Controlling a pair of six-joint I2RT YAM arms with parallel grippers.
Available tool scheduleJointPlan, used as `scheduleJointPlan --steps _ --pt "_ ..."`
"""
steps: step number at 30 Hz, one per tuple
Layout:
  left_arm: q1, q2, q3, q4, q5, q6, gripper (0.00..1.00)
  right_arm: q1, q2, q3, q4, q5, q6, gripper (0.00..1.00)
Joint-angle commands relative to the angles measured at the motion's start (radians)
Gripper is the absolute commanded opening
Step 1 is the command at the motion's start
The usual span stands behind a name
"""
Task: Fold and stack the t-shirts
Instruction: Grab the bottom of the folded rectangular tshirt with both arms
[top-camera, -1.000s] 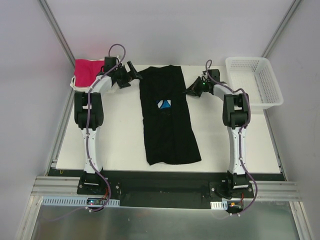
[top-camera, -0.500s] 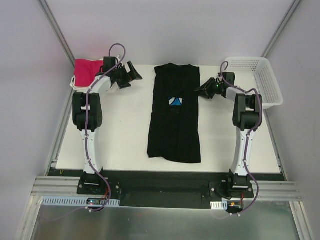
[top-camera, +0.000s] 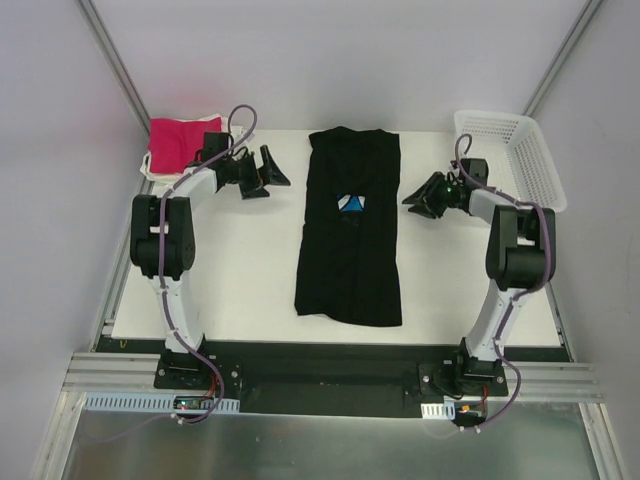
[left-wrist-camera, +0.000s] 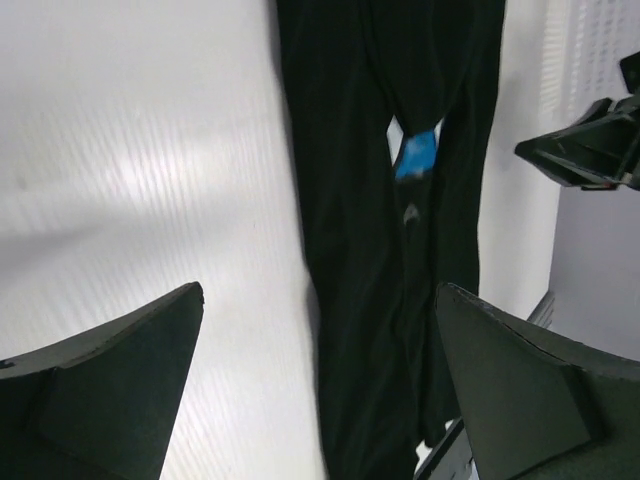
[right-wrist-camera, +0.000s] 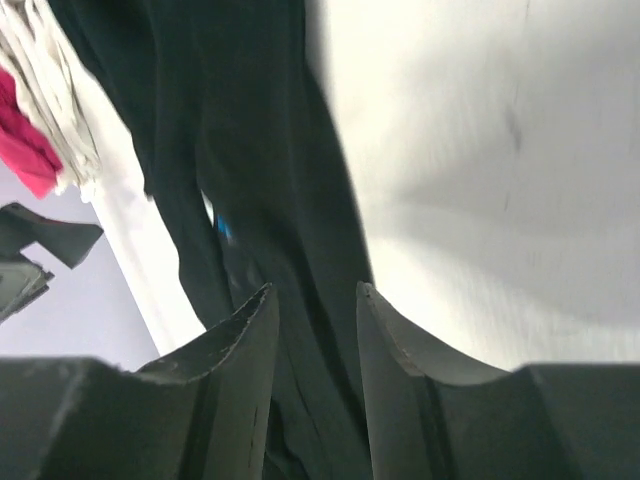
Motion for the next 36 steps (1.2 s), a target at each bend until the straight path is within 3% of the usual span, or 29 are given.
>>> scheduleJointPlan --steps 1,8,12,18,23,36 --pt "-0.045 -0.17 -0.168 0.057 -0.056 0.039 0.99 0.023 -0.237 -0.243 0.072 0.043 -0.039 0.4" --pt "-0.212 -0.299 -0.301 0.064 -0.047 -0.001 0.99 0.058 -0.498 -0.595 0.106 0.081 -0.048 0.43" --pt "-0.254 -0.441 -0.534 0.067 -0.07 -0.017 0.99 0.059 -0.659 -0.744 0.052 0.115 -0.087 0.44" --pt "-0.257 -0.716 -0.801 0.03 -0.12 -0.036 0.99 0.059 -0.825 -0.854 -0.045 0.077 -0.143 0.45" --pt "-0.257 -0.911 -0.939 0.011 -0.134 -0.08 0.99 0.059 -0.91 -0.931 -0.048 0.057 -0.113 0.45" --pt "-0.264 -1.005 -1.127 -0.035 -0.133 -0.128 0.99 0.076 -1.043 -1.003 -0.215 0.043 -0.148 0.46"
